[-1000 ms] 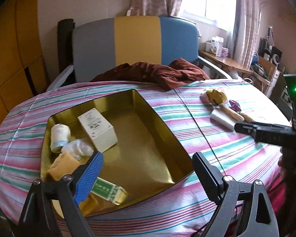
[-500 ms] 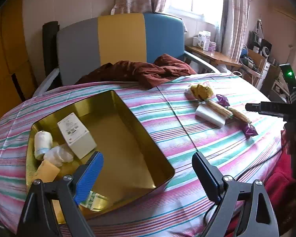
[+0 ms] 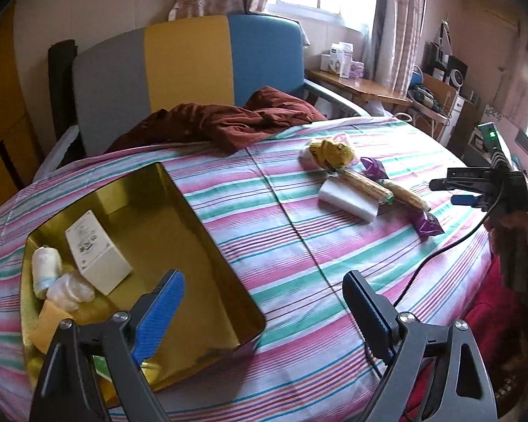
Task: Organize objects
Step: 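Move both tools back toward the remaining pile, then grasp the WEIDAN rice cracker bag with the right tool while the left tool grasps the purple candy packet, then carry the cracker bag and purple packet toward the gold tray with both tools, then lower both items into the gold tray and open both tools, then move both tools back toward the remaining pile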
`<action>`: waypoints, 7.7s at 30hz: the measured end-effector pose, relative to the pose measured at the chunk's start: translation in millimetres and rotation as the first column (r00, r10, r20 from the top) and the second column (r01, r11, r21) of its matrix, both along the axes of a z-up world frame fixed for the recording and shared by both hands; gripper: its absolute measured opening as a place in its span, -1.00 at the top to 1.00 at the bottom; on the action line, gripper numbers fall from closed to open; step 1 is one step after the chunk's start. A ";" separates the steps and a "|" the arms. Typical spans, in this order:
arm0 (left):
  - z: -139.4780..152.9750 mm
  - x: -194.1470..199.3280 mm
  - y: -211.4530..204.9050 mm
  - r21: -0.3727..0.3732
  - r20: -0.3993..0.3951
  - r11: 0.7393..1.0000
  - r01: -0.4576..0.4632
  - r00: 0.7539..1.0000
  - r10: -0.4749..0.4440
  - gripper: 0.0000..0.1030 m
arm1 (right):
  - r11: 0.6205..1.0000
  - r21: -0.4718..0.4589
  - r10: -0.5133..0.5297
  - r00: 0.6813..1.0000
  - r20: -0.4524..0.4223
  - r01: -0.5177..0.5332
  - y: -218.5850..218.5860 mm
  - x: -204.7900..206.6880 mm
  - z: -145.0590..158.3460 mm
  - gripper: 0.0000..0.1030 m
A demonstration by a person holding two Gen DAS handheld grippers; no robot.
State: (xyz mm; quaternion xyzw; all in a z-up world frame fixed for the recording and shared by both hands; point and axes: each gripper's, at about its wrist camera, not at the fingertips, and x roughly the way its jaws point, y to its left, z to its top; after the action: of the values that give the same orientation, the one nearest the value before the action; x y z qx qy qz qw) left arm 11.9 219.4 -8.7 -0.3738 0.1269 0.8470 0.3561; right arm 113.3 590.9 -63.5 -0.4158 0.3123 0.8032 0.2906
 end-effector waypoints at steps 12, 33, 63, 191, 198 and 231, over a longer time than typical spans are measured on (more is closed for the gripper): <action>-9.3 -1.0 29.8 -0.020 0.038 0.999 0.047 0.998 -0.046 -0.78 | 0.969 0.062 0.229 0.965 0.124 -0.238 -6.7 -53.4 -15.0 -0.38; -2.7 -39.5 104.2 0.036 0.169 0.998 0.054 0.984 -0.059 -0.78 | 0.946 0.074 0.288 0.921 0.264 -0.317 10.7 -71.0 -46.2 -0.21; -73.2 -74.2 191.7 -0.091 0.357 0.996 0.004 0.934 0.029 -0.51 | 0.960 0.018 0.266 0.931 0.251 -0.279 21.1 -64.1 -43.1 0.01; -13.1 -62.6 -184.8 0.185 0.171 0.875 -0.447 0.892 0.419 -0.32 | 0.523 0.084 0.851 0.525 0.001 -0.848 -372.2 -138.1 -1.2 -0.07; -6.9 -54.2 -181.3 0.157 0.106 0.877 -0.454 0.891 0.442 -0.45 | 0.535 0.123 0.842 0.540 0.009 -0.836 -376.8 -132.7 3.5 -0.19; 3.5 -24.0 -141.3 0.064 -0.075 0.926 -0.372 0.924 0.376 -0.60 | 0.693 0.167 0.714 0.700 -0.025 -0.702 -321.0 -117.7 13.5 -0.25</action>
State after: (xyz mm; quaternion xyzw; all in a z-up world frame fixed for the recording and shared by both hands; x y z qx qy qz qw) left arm -12.0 78.0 -5.2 -0.3458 0.0479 0.9174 0.1911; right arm -4.4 269.9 -50.1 -0.4463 0.0815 0.8908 -0.0259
